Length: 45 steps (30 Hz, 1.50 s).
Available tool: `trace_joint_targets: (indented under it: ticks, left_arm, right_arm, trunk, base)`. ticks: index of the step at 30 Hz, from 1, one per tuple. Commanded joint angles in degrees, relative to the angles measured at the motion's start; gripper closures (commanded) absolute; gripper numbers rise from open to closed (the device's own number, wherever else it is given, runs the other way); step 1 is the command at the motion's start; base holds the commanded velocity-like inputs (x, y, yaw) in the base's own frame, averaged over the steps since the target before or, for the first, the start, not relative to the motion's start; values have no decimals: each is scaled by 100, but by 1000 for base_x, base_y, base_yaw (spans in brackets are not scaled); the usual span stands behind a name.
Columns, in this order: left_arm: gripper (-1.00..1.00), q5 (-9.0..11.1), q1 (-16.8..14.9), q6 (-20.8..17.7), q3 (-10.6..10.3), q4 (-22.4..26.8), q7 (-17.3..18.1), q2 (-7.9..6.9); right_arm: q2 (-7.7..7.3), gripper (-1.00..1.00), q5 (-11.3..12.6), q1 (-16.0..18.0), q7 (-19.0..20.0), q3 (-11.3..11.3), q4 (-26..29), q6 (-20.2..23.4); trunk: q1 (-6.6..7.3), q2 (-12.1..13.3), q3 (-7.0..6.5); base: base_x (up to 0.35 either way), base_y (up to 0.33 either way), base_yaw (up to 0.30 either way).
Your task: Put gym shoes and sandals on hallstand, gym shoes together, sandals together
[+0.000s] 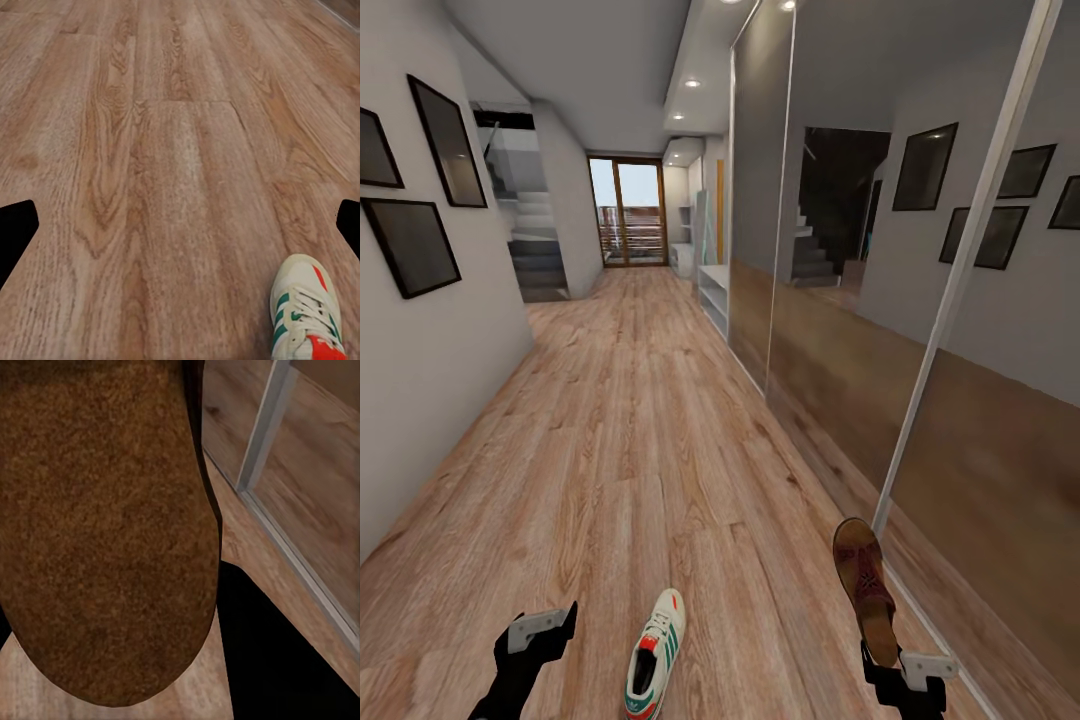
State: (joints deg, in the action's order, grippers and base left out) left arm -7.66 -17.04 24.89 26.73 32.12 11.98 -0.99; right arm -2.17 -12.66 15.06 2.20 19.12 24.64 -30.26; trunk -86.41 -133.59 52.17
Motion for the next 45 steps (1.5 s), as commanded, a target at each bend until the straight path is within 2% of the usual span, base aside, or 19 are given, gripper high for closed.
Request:
trace_joint_targets:
  ticks: [1, 2, 3, 5, 6, 8, 9, 10, 12, 14, 16, 18, 23, 40, 42, 43, 44, 45]
  left_arm:
    - [-100, -83, -32, -67, 14, -9, -68, -15]
    - [-100, -88, -48, -122, 5, -22, -125, -22]
    - [-100, -286, -106, -768, -11, -120, -221, -27]
    - [-100, -506, -248, -1342, -18, -131, -238, -13]
    - [-100, -571, -316, -1476, -21, -144, -240, -10]
    - [-100, -847, -596, -1926, -52, -183, -248, -5]
    - [-100, -911, -657, -2007, -59, -189, -250, -3]
    - [-100, -1021, -755, -2126, -70, -199, -253, 0]
    - [-100, -1102, -819, -2193, -84, -201, -251, 4]
    - [-100, -1193, -866, -2238, -110, -203, -248, 14]
    - [-100, -1224, -863, -2245, -117, -205, -223, 4]
    - [-100, -1237, -856, -2241, -118, -206, -201, -5]
    - [-100, -1250, -848, -2234, -116, -212, -183, -7]
    - [-100, -1256, -860, -2249, -130, -207, -175, 44]
    - [-100, -1256, -862, -2262, -156, -207, -176, 47]
    - [-100, -1256, -864, -2271, -207, -207, -177, 43]
    - [-100, -1250, -885, -2316, -548, -206, -166, 17]
    - [-100, -1249, -908, -2342, -729, -206, -132, 7]
  right_arm:
    - [4, 100, -35, 5, 52, 40, 9, -9]
    - [7, 100, -38, 5, 59, 36, 55, -6]
    - [28, 100, -34, 11, 87, -3, 736, 59]
    - [91, 100, -30, 13, 130, -152, 1300, 229]
    - [115, 100, -29, 13, 143, -221, 1440, 306]
    - [188, 100, -27, 14, 172, -569, 2013, 741]
    - [199, 100, -25, 14, 176, -665, 2158, 869]
    - [215, 100, -23, 11, 184, -856, 2449, 1135]
    - [225, 100, -18, 9, 187, -1040, 2739, 1405]
    - [237, 100, -9, 7, 190, -1363, 3312, 1910]
    - [238, 100, -5, 6, 195, -1502, 3682, 2208]
    - [238, 100, -2, 6, 207, -1574, 3905, 2403]
    - [237, 100, 0, 5, 260, -1627, 4098, 2574]
    - [244, 100, -1, -3, 289, -1646, 4143, 2631]
    - [244, 100, 0, -3, 289, -1648, 4150, 2631]
    - [244, 100, 2, -3, 289, -1648, 4158, 2631]
    - [244, 100, 10, -3, 289, -1648, 4170, 2631]
    - [244, 100, 11, -3, 289, -1648, 4173, 2631]
  trunk:
    - [1, -2, 5]
    - [1, -2, 5]
    - [1, -2, 5]
    - [1, -2, 5]
    - [1, -2, 5]
    - [1, -2, 5]
    - [1, -2, 5]
    - [1, -2, 5]
    - [1, -2, 5]
    - [1, -2, 5]
    - [1, -2, 5]
    - [1, -2, 5]
    - [1, -2, 5]
    - [1, -2, 5]
    - [-43, -82, 41]
    - [-65, -123, 59]
    - [-87, -163, 78]
    - [-109, -203, 99]
  base:
    - [0, 0, 0]
    - [0, 0, 0]
    - [0, 0, 0]
    - [0, 0, 0]
    - [0, 0, 0]
    - [0, 0, 0]
    - [0, 0, 0]
    - [0, 0, 0]
    - [0, 0, 0]
    - [0, 0, 0]
    - [0, 0, 0]
    - [0, 0, 0]
    - [0, 0, 0]
    - [144, 0, -36]
    - [2, 0, -140]
    - [1, 0, -72]
    - [0, 0, -19]
    - [0, 0, -12]
